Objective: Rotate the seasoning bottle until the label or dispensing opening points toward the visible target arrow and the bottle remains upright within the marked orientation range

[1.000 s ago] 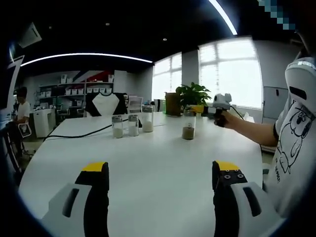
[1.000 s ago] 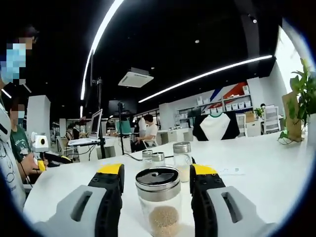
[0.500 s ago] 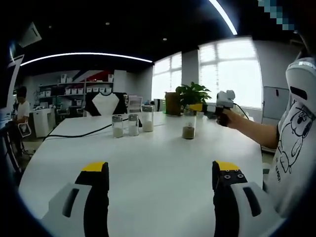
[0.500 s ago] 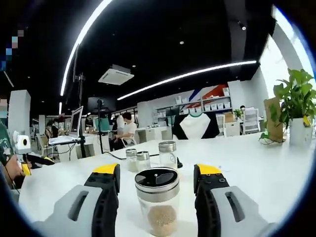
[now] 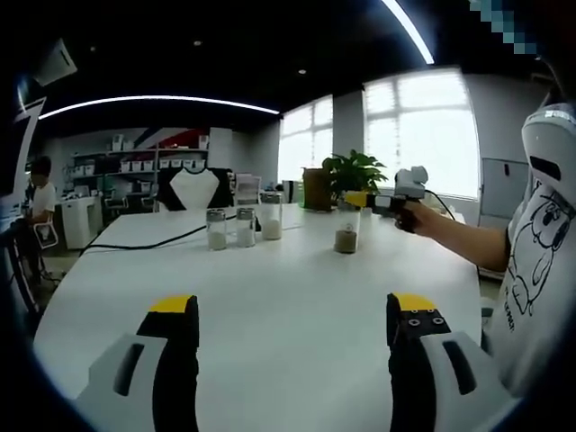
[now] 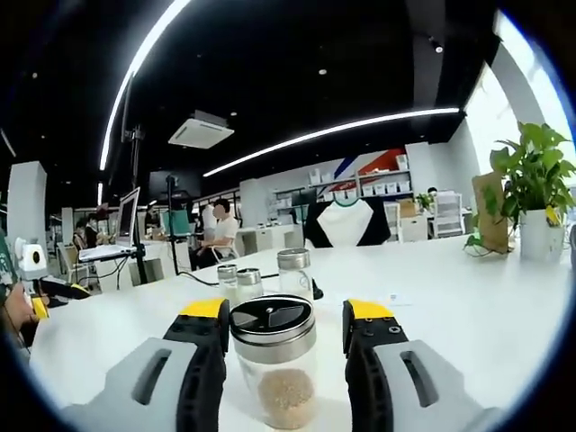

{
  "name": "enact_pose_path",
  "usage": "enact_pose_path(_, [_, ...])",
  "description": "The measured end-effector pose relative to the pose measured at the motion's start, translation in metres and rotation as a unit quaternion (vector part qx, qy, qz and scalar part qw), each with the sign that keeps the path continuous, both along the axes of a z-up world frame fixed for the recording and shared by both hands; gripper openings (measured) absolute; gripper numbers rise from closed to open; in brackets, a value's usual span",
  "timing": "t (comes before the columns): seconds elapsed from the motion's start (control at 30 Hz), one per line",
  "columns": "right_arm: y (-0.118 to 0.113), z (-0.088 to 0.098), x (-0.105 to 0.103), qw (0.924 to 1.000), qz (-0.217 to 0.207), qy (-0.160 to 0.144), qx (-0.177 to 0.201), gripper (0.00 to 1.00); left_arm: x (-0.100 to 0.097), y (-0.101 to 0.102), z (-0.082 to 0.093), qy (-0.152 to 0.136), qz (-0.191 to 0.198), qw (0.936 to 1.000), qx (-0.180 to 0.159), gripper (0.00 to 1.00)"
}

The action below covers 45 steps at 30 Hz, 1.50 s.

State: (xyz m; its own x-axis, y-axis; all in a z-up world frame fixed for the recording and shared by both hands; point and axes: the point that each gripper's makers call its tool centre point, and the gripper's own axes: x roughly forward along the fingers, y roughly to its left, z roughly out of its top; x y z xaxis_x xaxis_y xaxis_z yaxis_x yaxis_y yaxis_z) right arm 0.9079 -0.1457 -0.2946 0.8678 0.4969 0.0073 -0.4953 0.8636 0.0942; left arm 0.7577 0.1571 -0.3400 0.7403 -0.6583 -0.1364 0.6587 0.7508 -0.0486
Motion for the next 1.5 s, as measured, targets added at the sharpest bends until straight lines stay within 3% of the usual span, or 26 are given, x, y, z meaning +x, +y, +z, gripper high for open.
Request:
enact_pose_path(0.1, [0.002, 0.0, -0.001, 1.0, 0.006, -0.002, -0.006, 0.46, 0.001, 0.0, 0.001, -0.002, 0.0, 1.0, 0.003, 0.9])
enact_pose_path(0.17, [0.012, 0.0, -0.007, 0.9994, 0.034, 0.007, 0.007, 0.38, 0.002, -0.003, 0.002, -0.003, -0.002, 1.0, 0.0, 0.9])
enact_pose_path(0.2, [0.007, -0.001, -0.004, 0.9996, 0.024, -0.006, -0.017, 0.37, 0.003, -0.004, 0.002, -0.003, -0.004, 1.0, 0.0, 0.9])
enact_pose_path(0.33, [0.008, -0.001, -0.004, 0.9996, 0.029, 0.0, -0.008, 0.37, 0.003, -0.01, 0.001, -0.002, -0.011, 0.9999, 0.005, 0.9])
enact_pose_path(0.63, [0.01, -0.003, -0.008, 0.9963, 0.086, 0.007, -0.005, 0.36, 0.006, -0.006, -0.004, 0.007, -0.006, 1.0, 0.003, 0.9])
enact_pose_path(1.07, [0.015, -0.001, -0.015, 0.982, 0.188, 0.007, 0.014, 0.37, 0.009, -0.011, -0.005, 0.008, -0.013, 0.9999, 0.004, 0.9])
enact_pose_path(1.17, [0.013, 0.001, -0.013, 0.986, 0.166, 0.015, -0.002, 0.41, 0.009, -0.012, -0.004, 0.01, -0.015, 0.9998, 0.006, 0.9])
enact_pose_path(1.27, [0.02, 0.019, -0.023, 0.9861, 0.161, 0.004, 0.04, 0.62, 0.008, -0.013, -0.003, 0.012, -0.019, 0.9997, 0.003, 0.9])
enact_pose_path(1.43, [0.014, 0.005, -0.019, 0.9964, 0.073, -0.006, -0.043, 0.65, 0.015, -0.012, -0.003, 0.013, -0.012, 0.9998, -0.009, 0.9])
enact_pose_path(1.5, [0.004, 0.001, -0.009, 0.998, 0.048, 0.004, -0.042, 0.62, 0.015, -0.015, -0.004, 0.012, -0.016, 0.9998, -0.005, 0.9])
